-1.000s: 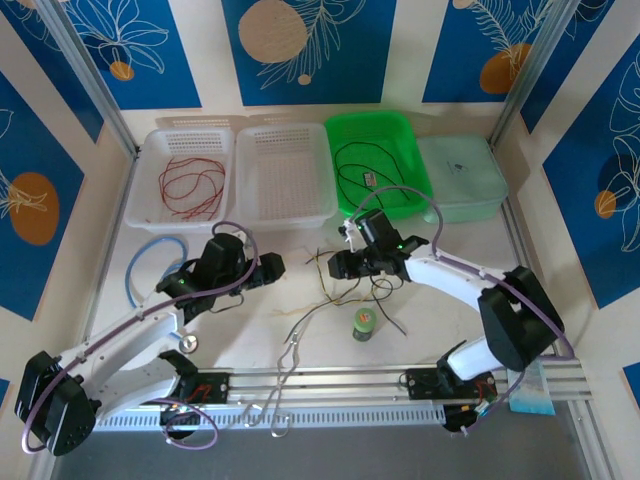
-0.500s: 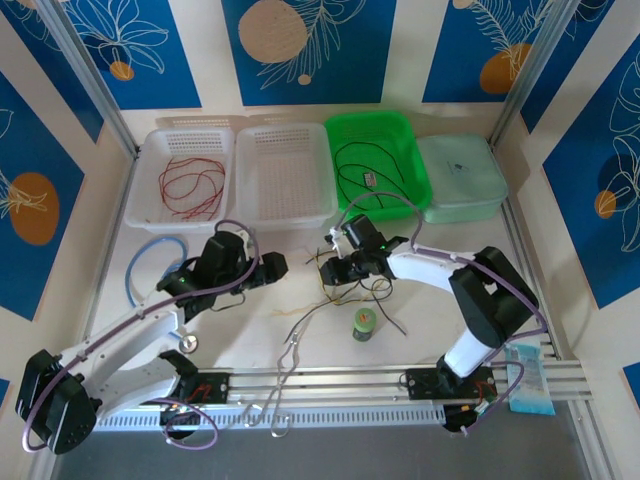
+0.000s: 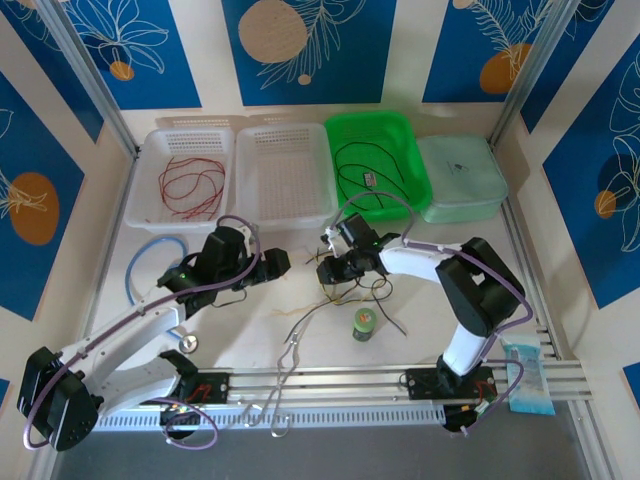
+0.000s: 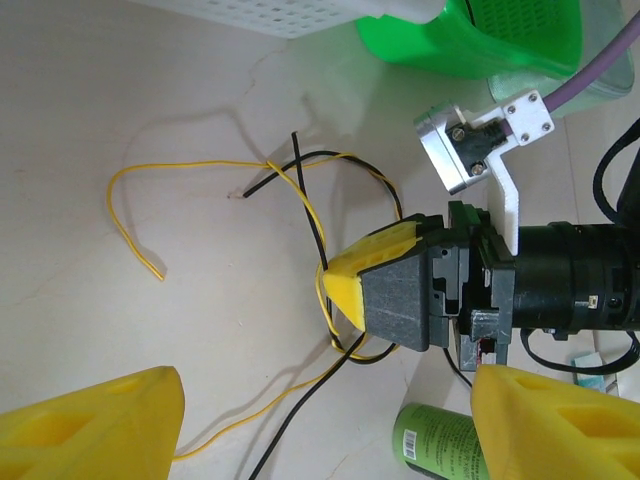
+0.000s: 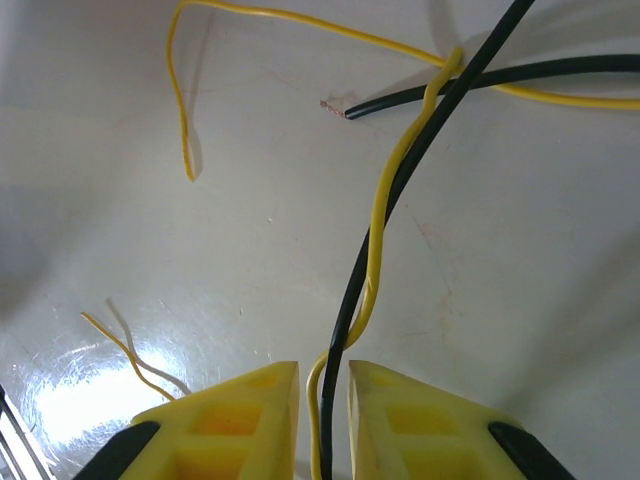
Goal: Untangle the cables
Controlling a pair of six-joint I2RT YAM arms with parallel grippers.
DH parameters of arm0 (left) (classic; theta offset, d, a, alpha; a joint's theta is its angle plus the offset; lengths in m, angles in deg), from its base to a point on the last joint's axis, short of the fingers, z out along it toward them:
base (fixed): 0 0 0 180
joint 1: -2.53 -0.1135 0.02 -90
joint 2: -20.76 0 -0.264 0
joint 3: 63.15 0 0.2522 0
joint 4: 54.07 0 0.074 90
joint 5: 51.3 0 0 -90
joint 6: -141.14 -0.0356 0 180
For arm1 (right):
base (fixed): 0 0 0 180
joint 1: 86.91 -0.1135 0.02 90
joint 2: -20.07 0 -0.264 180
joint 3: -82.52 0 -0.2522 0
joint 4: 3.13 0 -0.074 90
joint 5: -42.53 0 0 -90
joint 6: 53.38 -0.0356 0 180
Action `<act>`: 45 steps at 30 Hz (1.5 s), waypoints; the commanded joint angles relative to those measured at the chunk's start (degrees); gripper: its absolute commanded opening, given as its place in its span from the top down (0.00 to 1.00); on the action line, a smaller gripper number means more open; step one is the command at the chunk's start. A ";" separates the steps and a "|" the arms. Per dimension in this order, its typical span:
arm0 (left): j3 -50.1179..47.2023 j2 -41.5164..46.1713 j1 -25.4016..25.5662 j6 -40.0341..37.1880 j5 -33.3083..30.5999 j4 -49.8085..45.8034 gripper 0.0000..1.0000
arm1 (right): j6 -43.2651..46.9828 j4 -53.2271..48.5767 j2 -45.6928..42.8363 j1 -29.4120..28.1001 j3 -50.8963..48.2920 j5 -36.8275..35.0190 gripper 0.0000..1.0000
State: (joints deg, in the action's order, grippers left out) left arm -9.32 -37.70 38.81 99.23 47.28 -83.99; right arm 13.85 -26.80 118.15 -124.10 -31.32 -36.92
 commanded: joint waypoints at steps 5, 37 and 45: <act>1.42 0.89 -0.24 -0.22 0.65 -1.95 0.25 | -0.09 -1.07 1.37 -0.52 1.44 1.51 0.88; 13.08 -3.00 -0.28 -0.84 8.50 2.97 0.28 | -0.70 8.69 -33.78 9.34 -4.08 4.51 1.00; 13.10 -3.52 -0.20 -1.38 9.34 3.22 0.29 | -16.70 32.60 -36.12 13.00 -12.50 6.90 1.00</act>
State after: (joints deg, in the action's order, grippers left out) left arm 2.31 -41.33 38.78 99.04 55.00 -81.76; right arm 4.21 -5.16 82.50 -111.75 -43.16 -31.98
